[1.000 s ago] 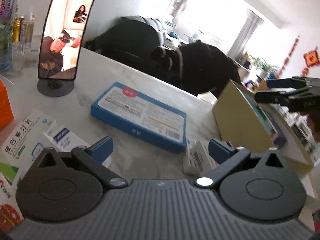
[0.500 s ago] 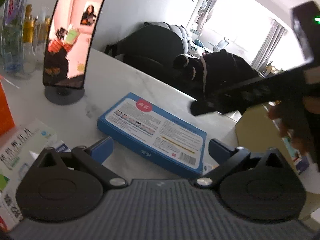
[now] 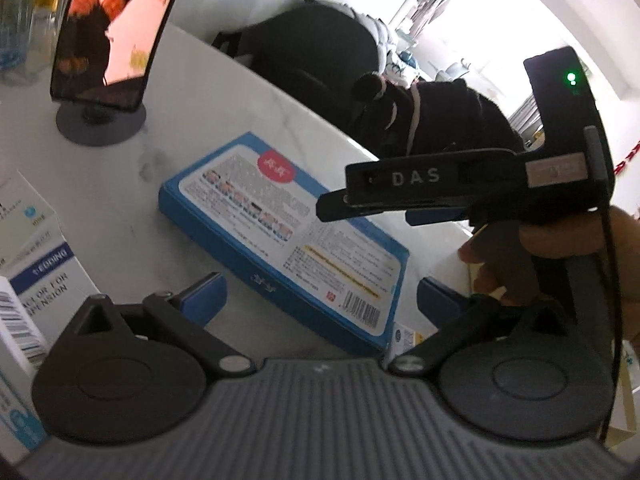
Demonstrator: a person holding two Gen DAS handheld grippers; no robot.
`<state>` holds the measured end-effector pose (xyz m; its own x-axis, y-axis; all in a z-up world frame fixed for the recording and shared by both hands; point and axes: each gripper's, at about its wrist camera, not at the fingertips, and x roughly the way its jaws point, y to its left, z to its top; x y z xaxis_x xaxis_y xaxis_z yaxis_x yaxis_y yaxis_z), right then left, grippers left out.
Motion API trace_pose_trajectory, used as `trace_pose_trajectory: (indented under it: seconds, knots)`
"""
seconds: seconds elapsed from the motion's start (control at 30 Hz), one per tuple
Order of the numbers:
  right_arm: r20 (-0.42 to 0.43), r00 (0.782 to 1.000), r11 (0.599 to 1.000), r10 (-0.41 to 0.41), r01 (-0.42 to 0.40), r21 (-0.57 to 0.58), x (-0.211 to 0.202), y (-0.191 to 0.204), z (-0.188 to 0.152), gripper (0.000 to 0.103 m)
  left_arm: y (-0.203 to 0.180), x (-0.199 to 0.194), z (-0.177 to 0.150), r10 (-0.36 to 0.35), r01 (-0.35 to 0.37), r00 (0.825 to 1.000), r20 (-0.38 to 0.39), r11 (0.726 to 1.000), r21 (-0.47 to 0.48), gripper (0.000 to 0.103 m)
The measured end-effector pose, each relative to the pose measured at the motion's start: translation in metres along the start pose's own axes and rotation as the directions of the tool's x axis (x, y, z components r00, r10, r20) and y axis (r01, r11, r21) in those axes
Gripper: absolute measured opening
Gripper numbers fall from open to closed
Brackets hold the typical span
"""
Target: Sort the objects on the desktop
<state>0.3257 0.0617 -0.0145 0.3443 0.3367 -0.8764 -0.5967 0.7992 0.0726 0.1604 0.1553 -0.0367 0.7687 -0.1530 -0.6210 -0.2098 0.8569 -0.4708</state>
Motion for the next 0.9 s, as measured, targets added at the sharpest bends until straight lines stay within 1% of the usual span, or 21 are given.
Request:
trace_pose_trajectory:
  seconds: [0.17,0.27,0.4,0.57,0.67,0.83,0.9]
  knots:
    - [-0.028,0.998,0.998,0.049,-0.047,0.052,0.014,-0.006,-0.004,0.102,-0.004,0.003,-0.002,0.014,-0.014,1.000,-0.002,0.999,0.031,0.103]
    - [-0.026,0.996,0.991,0.090,-0.086,0.102,0.016,-0.012,-0.007,0.102,-0.003,0.003,-0.002,0.007,-0.007,1.000,-0.009,0.999,0.040,0.103]
    - [-0.031,0.995,0.992,0.094,-0.091,0.085,0.013,-0.009,-0.011,0.102,-0.002,0.001,0.000,-0.002,0.003,1.000,-0.029,0.999,0.049,0.103]
    - [-0.083,0.990,0.986,0.117,-0.105,0.132,0.007,-0.005,-0.018,0.103,0.002,-0.003,-0.001,-0.008,0.011,0.999,-0.051,0.998,0.059,0.103]
    - [-0.108,0.981,0.973,0.163,-0.142,0.183,0.001,-0.004,-0.025,0.103,0.004,-0.007,-0.002,-0.015,0.019,0.998,-0.061,0.998,0.060,0.103]
    - [-0.115,0.957,0.932,0.267,-0.225,0.284,-0.009,-0.004,-0.039,0.102,0.004,-0.009,-0.005,-0.032,0.042,0.996,-0.083,0.992,0.117,0.103]
    - [-0.092,0.955,0.914,0.282,-0.239,0.328,-0.011,-0.006,-0.042,0.101,0.003,-0.008,-0.006,-0.021,0.033,0.995,-0.096,0.991,0.128,0.103]
